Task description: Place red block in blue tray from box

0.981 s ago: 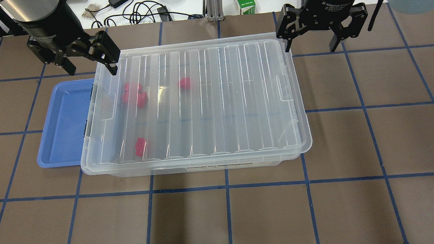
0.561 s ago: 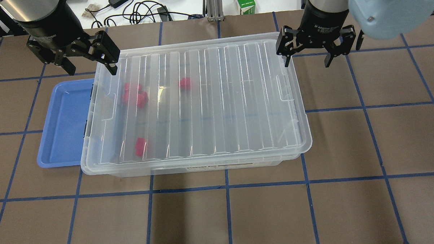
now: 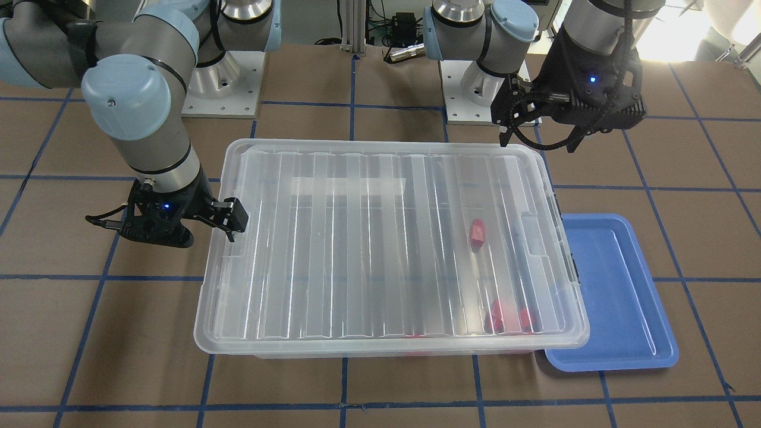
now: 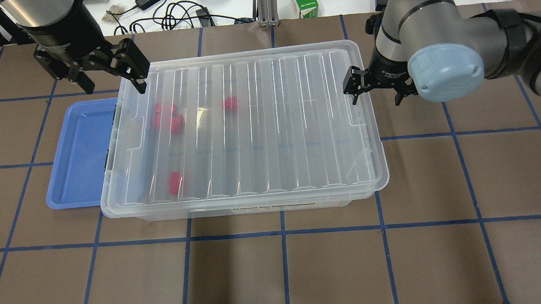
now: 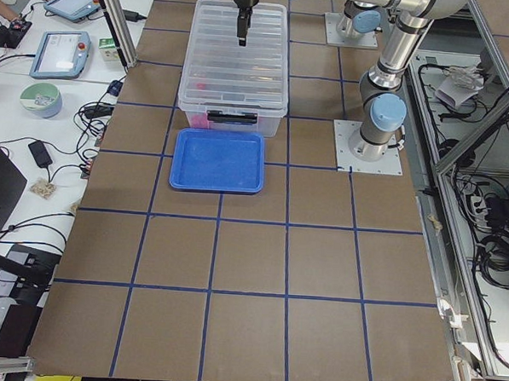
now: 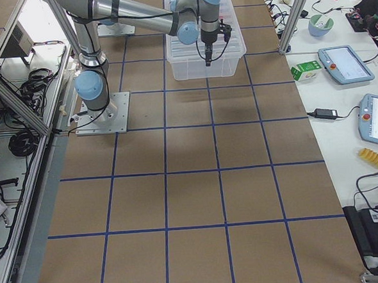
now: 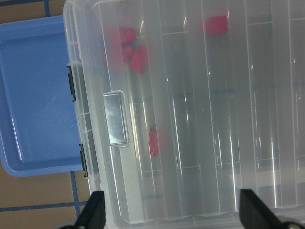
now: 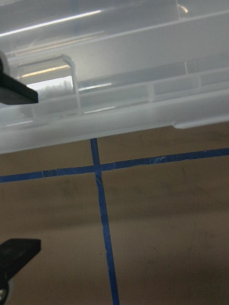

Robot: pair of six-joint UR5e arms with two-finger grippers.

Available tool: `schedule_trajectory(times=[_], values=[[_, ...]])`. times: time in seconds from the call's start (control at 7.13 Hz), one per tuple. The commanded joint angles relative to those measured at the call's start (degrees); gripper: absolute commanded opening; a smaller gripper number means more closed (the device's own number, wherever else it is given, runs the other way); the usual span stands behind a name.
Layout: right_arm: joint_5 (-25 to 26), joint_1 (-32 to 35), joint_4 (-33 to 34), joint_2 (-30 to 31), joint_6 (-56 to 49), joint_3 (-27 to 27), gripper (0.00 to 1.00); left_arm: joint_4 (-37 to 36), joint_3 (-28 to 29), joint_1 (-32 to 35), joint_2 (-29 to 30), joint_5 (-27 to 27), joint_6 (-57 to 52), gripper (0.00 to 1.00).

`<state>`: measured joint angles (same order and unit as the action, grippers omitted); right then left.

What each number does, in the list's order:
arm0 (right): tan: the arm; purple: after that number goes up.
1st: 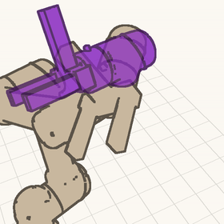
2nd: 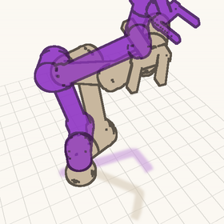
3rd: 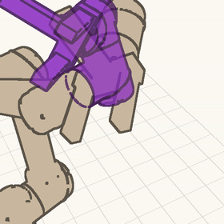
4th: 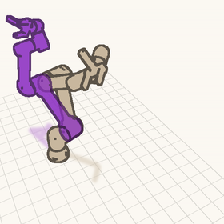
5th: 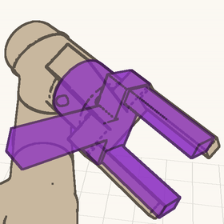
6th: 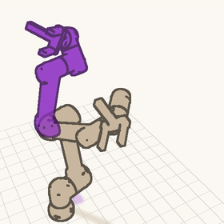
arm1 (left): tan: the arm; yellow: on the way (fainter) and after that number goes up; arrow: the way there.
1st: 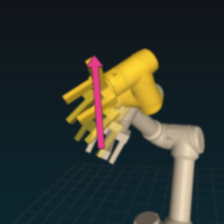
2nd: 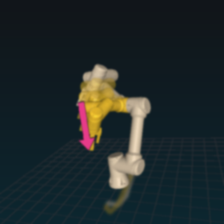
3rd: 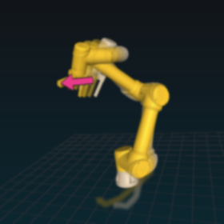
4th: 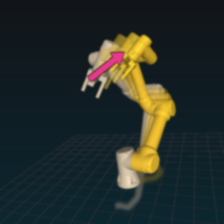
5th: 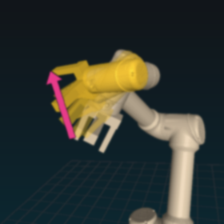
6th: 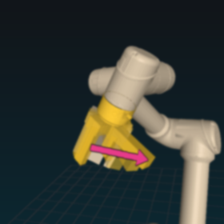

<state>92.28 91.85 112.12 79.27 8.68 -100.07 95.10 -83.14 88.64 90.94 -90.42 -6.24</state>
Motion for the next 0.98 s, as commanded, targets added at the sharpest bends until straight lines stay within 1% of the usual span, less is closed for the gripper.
schedule_trajectory(times=[0.0,0.14,0.28,0.56,0.84], values=[[2.28,-0.44,0.99,-0.08,-1.89,-0.39,1.0,0.0,0.0,-0.04,-0.06,-0.02,0.0,1.0],[4.38,-1.75,1.17,-0.08,-3.04,-0.39,1.0,0.0,0.0,-0.04,0.03,-0.02,0.0,1.0],[5.36,-3.76,1.43,0.18,-4.62,-0.39,1.0,0.0,0.0,-0.04,0.03,-0.02,0.0,1.0],[5.72,-7.89,2.14,0.18,-9.44,-0.39,1.0,0.0,0.0,-0.04,-0.15,0.07,0.0,1.0],[6.42,-12.73,1.35,0.54,-13.31,-0.31,1.0,0.0,0.0,-0.04,0.11,0.15,0.0,1.0]])
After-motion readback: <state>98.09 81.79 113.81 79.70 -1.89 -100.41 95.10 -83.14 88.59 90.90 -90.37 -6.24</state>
